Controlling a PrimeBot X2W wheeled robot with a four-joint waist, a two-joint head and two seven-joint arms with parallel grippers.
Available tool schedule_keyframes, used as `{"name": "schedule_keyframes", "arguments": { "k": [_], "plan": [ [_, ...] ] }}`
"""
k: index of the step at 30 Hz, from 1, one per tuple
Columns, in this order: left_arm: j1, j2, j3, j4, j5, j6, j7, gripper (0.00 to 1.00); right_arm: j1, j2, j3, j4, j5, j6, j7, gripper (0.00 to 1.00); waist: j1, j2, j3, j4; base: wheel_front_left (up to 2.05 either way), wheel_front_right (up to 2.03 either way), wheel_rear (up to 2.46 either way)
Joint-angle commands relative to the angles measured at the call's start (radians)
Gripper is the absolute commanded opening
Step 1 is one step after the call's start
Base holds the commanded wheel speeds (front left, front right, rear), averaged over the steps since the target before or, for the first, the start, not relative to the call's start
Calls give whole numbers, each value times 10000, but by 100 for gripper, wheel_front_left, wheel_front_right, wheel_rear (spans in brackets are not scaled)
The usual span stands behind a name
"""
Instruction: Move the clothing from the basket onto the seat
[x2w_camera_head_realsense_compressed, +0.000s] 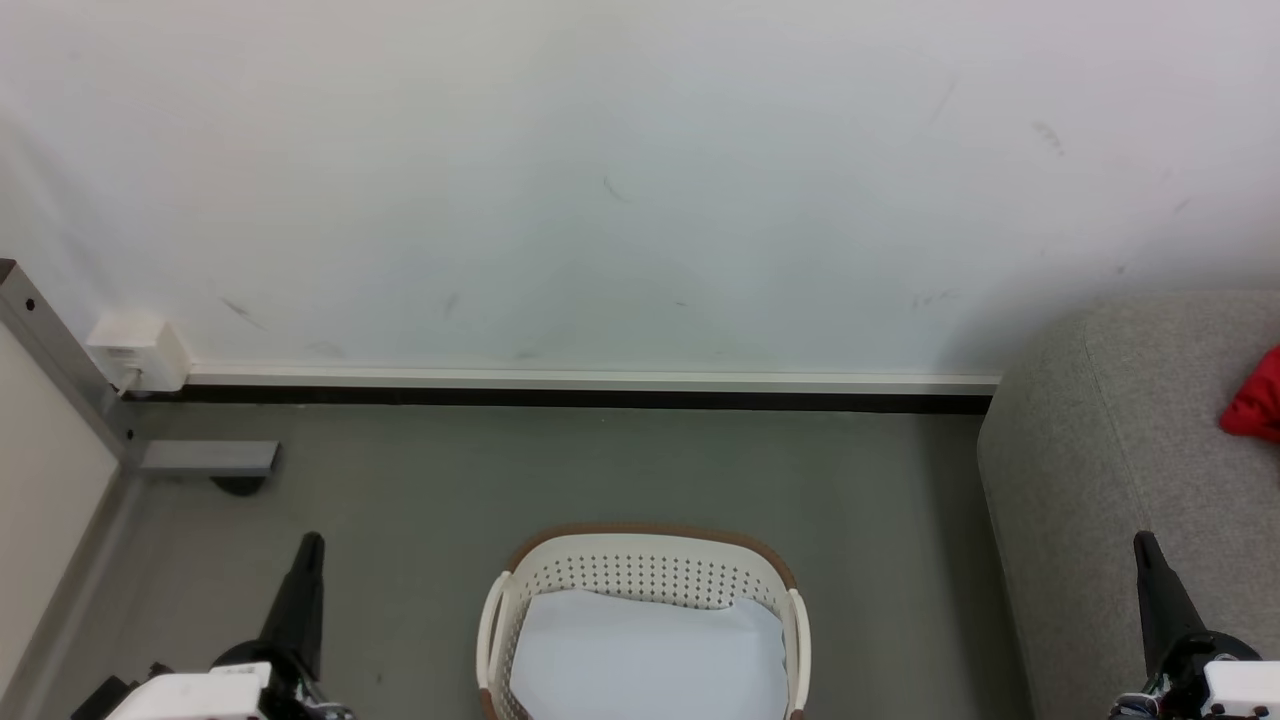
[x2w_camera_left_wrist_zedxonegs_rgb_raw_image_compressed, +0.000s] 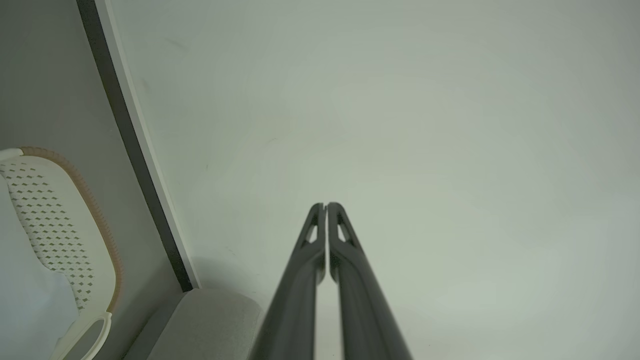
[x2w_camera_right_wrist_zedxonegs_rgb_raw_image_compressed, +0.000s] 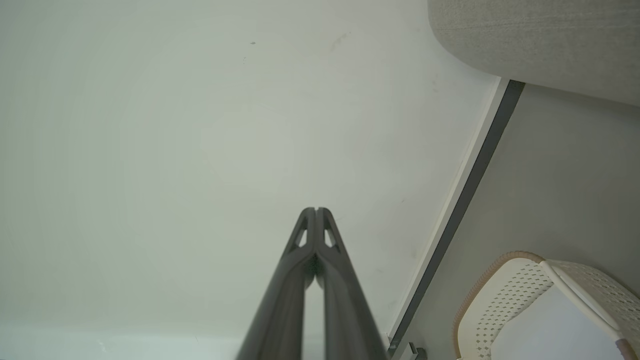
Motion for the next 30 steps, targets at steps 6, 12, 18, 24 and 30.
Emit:
{"name": "schedule_keyframes", "arguments": {
  "k": [6,12,18,24,30],
  "plan": [
    [-76,26,17,-36,-144,-65,35,0,-137,-79,-37,19,22,-25,24,0,0,0,0,0,0,0,0],
    [-76,26,17,-35,-145,-65,35,0,-137,-79,-37,19,22,-25,23,0,0,0,0,0,0,0,0],
    [-76,26,17,-35,-145,-65,35,0,-137,-79,-37,19,22,-25,24,0,0,0,0,0,0,0,0],
    [-76,27,17,-35,-145,-65,35,0,-137,-79,-37,19,22,-25,24,0,0,0,0,0,0,0,0],
    [-76,27,17,-35,-145,-65,34,0,-137,-79,-37,19,22,-25,24,0,0,0,0,0,0,0,0]
  ]
}}
